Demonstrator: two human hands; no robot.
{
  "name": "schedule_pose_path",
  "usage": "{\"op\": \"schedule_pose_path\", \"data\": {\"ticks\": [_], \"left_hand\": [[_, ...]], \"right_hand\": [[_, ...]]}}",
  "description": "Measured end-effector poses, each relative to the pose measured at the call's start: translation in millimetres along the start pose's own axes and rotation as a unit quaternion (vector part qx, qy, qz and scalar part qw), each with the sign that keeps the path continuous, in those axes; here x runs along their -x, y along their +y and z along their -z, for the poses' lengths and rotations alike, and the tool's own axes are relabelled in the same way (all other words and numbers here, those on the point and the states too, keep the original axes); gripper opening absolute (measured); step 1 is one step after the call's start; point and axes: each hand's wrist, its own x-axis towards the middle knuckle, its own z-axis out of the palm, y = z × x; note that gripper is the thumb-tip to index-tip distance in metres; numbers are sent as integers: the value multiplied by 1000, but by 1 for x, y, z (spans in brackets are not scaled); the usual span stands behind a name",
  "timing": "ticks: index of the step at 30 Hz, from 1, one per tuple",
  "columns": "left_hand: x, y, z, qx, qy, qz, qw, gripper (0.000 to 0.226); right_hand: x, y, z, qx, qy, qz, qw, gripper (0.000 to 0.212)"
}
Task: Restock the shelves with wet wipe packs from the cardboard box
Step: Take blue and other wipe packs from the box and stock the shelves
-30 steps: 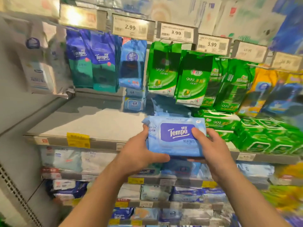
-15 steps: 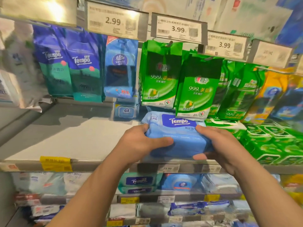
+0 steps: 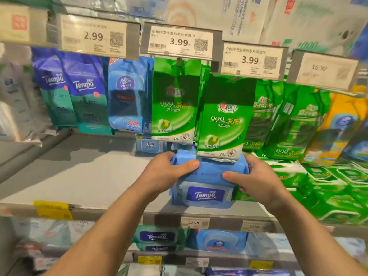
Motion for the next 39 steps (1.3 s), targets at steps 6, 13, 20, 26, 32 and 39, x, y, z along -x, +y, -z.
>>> {"op": "schedule_pose_path", "data": {"ticks": [6, 13, 20, 26, 32, 39], "left_hand": [[4, -4, -5, -64, 32, -7, 997, 50], [9, -8, 1, -77, 49, -7, 996, 42], [-2, 1, -8, -1, 55, 16, 998, 40], [5, 2, -5, 2, 66, 10, 998, 26], [20, -3, 7, -1, 103, 8, 995, 17], [17, -7, 14, 8, 111, 13, 994, 13]], "right_hand": [[1, 9, 7, 97, 3, 42, 994, 33], [-6, 22, 9, 155, -18, 73, 985, 36], [-22, 10, 11, 184, -59, 72, 979, 38], [-20, 8, 10, 189, -82, 76, 976, 50], [-19, 13, -3, 154, -85, 82, 981, 34], [-25, 11, -10, 171, -70, 88, 979, 34]]}}
